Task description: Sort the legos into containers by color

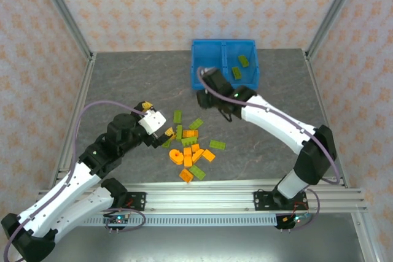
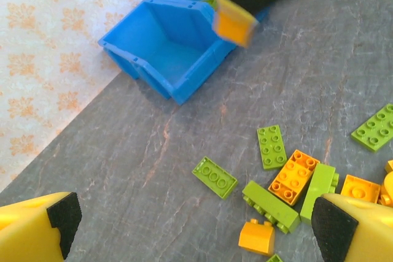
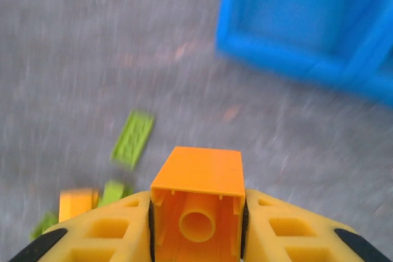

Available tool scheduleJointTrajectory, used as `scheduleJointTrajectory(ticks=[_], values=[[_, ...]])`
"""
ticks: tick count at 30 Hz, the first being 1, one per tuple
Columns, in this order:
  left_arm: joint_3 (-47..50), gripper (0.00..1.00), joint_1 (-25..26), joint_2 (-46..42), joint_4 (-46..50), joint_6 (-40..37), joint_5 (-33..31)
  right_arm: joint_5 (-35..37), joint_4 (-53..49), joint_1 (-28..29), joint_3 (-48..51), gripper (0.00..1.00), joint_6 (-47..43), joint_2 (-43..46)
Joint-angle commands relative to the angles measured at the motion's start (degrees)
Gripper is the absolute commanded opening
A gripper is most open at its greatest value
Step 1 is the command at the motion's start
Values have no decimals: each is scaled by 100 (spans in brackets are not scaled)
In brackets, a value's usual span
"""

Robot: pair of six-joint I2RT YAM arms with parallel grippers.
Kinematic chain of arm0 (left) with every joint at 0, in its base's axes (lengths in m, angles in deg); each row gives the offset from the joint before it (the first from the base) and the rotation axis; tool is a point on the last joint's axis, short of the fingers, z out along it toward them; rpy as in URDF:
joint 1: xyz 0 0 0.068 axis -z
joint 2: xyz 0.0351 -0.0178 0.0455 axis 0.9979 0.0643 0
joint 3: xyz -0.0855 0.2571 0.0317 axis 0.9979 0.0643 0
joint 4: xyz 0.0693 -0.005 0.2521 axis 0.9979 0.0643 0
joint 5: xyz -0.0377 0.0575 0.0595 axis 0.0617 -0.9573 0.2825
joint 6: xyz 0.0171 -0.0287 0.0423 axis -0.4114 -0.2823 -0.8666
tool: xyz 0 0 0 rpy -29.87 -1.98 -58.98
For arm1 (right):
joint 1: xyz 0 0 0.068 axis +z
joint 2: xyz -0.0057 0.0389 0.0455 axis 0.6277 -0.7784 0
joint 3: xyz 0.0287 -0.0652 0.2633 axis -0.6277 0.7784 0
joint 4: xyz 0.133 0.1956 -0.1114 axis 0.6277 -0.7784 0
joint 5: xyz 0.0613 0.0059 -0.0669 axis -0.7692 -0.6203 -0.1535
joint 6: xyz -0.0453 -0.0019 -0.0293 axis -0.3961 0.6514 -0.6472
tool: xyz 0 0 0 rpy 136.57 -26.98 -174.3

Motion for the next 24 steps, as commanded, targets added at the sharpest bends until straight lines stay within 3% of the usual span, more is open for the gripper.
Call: scheduleJointTrajectory(ticks=[1,6,13,20,24], values=[[86,100,-34,43,-398,188,-68,810,551,-465,-753,36,-132,-638],[75,100,-35,31,-367,188,-59,590,48,-1100,-2934,35,0,-2672],[65,100,-41,-17,-289,270,-29,209,-1165,-1362,-6104,35,100,-5172],[81,100,-43,-6,-273,283,-6,-144,-996,-1419,-6127,39,299,-5651],[82,100,-45,26,-282,320,69,-270,-1047,-1429,-6088,48,344,-5635]])
